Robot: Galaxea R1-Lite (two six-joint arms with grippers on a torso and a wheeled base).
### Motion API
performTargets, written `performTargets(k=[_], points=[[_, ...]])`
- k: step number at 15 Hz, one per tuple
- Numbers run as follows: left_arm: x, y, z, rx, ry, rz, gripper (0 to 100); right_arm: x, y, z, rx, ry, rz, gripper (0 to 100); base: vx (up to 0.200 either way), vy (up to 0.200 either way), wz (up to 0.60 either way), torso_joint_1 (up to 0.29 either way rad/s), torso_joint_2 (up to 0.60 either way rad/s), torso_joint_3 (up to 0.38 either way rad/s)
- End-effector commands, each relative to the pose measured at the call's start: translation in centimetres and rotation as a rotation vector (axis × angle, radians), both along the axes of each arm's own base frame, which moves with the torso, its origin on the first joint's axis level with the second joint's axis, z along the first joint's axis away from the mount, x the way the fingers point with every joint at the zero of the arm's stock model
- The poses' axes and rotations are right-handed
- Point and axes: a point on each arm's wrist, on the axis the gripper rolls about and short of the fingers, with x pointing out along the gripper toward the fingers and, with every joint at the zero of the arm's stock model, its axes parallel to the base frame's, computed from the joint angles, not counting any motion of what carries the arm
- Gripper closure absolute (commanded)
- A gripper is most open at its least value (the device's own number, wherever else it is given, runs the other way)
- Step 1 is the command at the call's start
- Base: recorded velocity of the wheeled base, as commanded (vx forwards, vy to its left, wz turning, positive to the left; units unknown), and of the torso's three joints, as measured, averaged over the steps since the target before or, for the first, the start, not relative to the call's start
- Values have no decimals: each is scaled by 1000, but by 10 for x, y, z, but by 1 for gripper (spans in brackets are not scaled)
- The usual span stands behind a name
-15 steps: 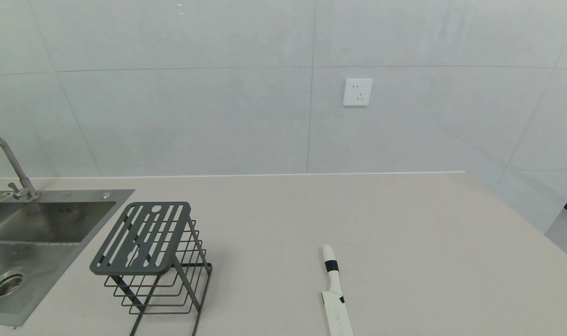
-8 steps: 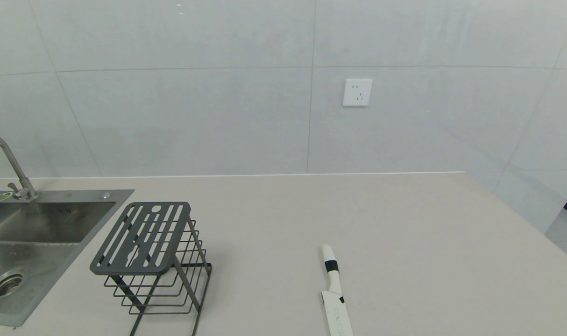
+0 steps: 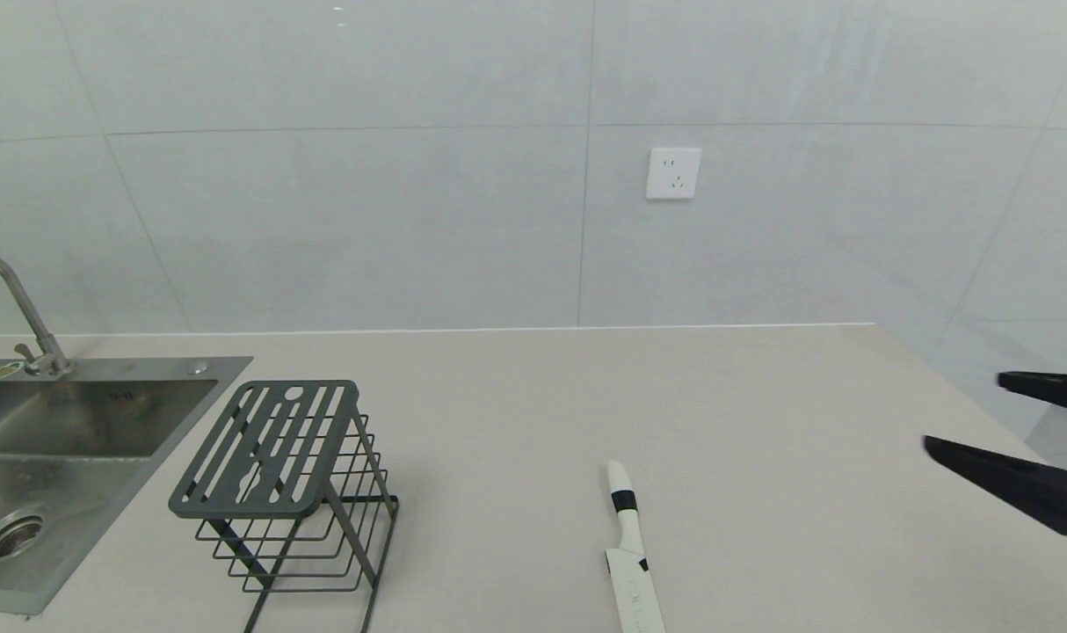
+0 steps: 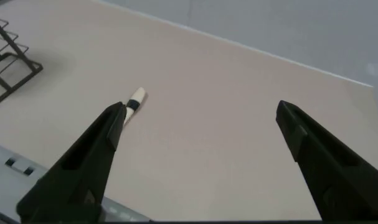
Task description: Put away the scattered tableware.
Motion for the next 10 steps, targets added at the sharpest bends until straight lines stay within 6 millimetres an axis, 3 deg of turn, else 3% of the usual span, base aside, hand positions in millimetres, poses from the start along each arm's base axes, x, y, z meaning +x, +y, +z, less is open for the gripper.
performTargets(k=[1,2,6,10], points=[[0,0,0,-2,1,3,0,64,66,-33,-142,208,144,0,0,0,0,0,0,0],[0,0,0,0,1,4,0,64,74,-32,-166,193,136,0,0,0,0,0,0,0],[0,0,0,3,1,1,0,79,114,-58,-246,270,193,0,0,0,0,0,0,0],[0,0,0,3,1,3,0,89,120,-71,-222,335,107,0,0,0,0,0,0,0]])
